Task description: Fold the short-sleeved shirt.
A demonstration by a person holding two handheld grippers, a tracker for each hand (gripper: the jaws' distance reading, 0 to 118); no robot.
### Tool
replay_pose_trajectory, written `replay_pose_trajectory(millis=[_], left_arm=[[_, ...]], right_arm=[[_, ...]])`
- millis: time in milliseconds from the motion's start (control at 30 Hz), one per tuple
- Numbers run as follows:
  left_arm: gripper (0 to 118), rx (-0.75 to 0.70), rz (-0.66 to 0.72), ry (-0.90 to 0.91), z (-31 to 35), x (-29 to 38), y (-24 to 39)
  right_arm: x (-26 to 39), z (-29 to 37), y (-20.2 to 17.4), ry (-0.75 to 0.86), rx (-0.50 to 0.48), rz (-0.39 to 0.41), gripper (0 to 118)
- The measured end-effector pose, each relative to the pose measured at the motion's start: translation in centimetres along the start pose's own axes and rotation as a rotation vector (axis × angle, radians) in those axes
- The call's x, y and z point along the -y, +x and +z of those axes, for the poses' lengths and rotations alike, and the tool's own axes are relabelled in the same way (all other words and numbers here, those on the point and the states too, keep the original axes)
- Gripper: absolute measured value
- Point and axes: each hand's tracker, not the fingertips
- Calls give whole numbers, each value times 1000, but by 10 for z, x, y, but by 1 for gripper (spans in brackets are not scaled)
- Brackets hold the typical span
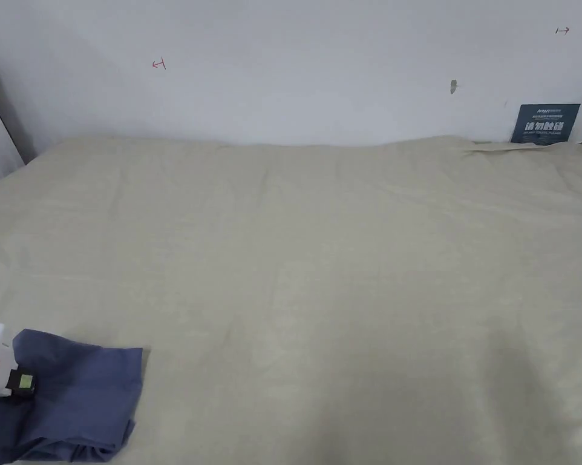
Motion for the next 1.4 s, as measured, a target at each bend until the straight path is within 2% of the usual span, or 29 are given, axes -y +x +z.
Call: replay_pose_trajectory(millis=[33,100,167,200,267,300,667,833,1133,1300,1400], left_arm=[[27,-13,4,5,-1,2,2],[54,-28,11,14,-2,4,4],[65,-67,32,32,-5,6,2],[75,-88,49,53,-1,6,2],[105,-115,73,100,7,5,4],[112,-122,83,142,15,5,5],[113,-71,90,600,129,13,55],[116,-9,42,819,178,22,89],[118,146,84,1042,234,49,150],[118,90,41,1152,240,76,193],[113,119,31,1193,239,95,218]], right_arm=[[0,-1,1,-2,-1,1,0],[1,-1,2,-4,-3,1,0],[2,-1,2,-7,-6,2,0],[2,0,2,-8,-11,-1,0],[1,2,3,-10,-19,-2,0],[0,3,3,-7,-19,2,0],[-26,15,1,48,-47,0,0],[-31,21,1,72,-51,-1,0],[-35,29,3,93,-58,-1,0],[-33,28,5,97,-49,8,0],[-30,27,6,98,-41,12,0]])
